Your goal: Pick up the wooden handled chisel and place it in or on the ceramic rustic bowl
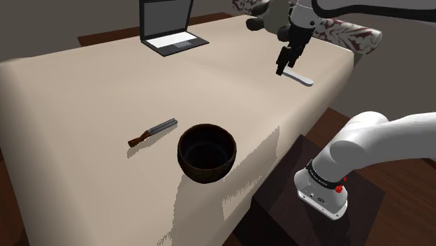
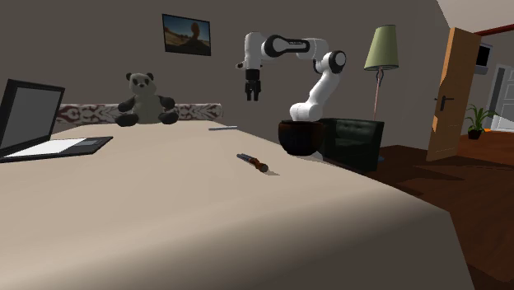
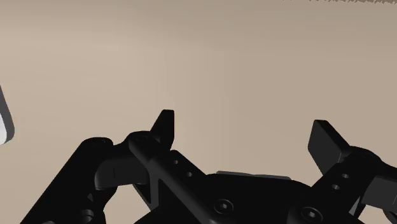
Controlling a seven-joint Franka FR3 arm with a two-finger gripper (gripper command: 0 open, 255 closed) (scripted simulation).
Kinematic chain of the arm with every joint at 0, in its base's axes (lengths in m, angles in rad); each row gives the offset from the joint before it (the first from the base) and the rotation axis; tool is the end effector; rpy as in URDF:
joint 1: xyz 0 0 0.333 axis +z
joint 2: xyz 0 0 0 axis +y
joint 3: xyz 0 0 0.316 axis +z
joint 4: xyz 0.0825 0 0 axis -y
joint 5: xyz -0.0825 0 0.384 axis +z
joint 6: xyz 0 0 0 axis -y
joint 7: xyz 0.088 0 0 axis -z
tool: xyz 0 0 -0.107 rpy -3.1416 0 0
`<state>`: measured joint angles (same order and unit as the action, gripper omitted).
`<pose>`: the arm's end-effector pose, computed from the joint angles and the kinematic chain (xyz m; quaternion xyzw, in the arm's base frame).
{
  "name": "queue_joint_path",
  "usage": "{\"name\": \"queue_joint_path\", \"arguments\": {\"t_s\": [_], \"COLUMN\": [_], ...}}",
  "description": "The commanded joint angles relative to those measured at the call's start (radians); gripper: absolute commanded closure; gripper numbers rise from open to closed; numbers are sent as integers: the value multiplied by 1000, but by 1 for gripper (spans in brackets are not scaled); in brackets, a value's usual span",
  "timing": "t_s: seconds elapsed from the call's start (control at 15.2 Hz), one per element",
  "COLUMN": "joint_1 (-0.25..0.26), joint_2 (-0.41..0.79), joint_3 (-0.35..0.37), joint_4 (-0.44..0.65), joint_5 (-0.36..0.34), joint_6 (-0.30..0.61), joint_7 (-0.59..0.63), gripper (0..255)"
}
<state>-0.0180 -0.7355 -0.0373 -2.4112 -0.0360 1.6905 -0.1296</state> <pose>0.3286 -0.0241 0.5586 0.9990 0.0439 0.0068 0.0060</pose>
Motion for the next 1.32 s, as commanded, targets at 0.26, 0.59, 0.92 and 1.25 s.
{"name": "queue_joint_path", "arguments": {"t_s": [0.26, 0.59, 0.92, 1.25], "joint_1": [57, 123, 182, 235], "joint_2": [129, 284, 431, 567], "joint_3": [8, 26, 54, 89], "joint_4": [44, 115, 198, 289], "joint_5": [12, 29, 45, 55], "joint_6": [94, 190, 265, 321], "joint_7": [-80, -179, -277, -369], "gripper": [0, 0, 0, 0]}}
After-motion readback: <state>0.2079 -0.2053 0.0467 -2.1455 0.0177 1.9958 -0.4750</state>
